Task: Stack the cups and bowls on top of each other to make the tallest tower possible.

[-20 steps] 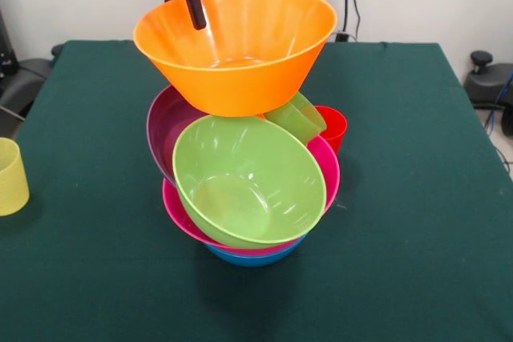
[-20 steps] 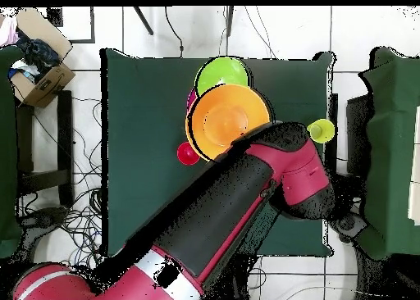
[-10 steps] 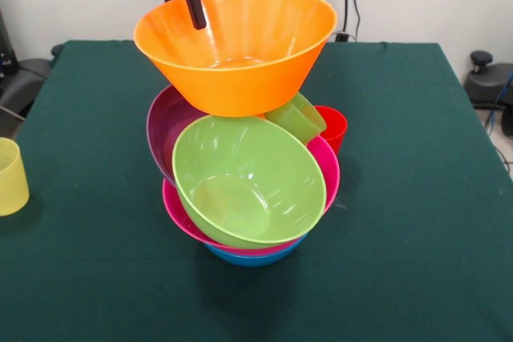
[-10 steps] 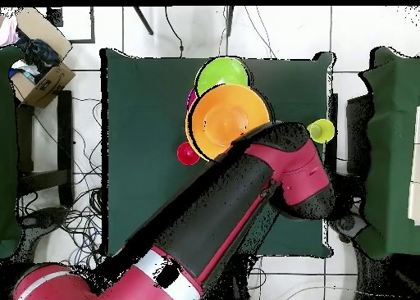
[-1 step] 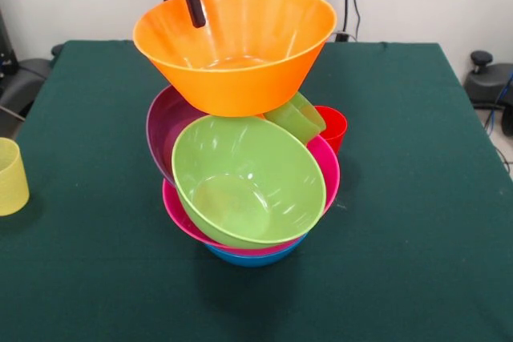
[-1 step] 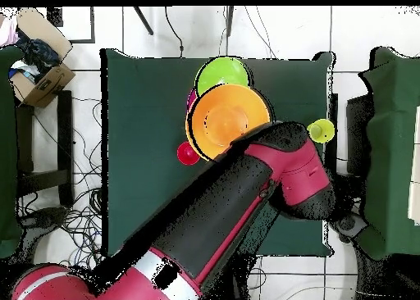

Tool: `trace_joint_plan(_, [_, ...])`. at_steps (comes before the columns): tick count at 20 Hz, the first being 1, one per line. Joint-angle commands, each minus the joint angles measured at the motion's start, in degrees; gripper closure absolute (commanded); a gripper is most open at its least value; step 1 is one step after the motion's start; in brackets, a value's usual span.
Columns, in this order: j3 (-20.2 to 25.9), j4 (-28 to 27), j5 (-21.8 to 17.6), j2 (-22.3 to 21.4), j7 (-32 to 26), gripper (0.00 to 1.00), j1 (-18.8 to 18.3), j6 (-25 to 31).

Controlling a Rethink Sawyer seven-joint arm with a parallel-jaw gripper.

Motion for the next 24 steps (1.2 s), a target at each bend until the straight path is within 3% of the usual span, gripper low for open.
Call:
trace_joint_plan(1, [4.61, 2.01, -3.79, -0.81, -3.14, 0.00, 2.24, 0.56])
trace_joint_plan(9, [3.68, 0.64, -6.33, -2.10, -0.47, 0.00, 3.00, -1.15])
trace_joint_plan(24, [5.70, 1.09, -6.64, -2.88, -1.85, 0.00, 2.74, 0.01])
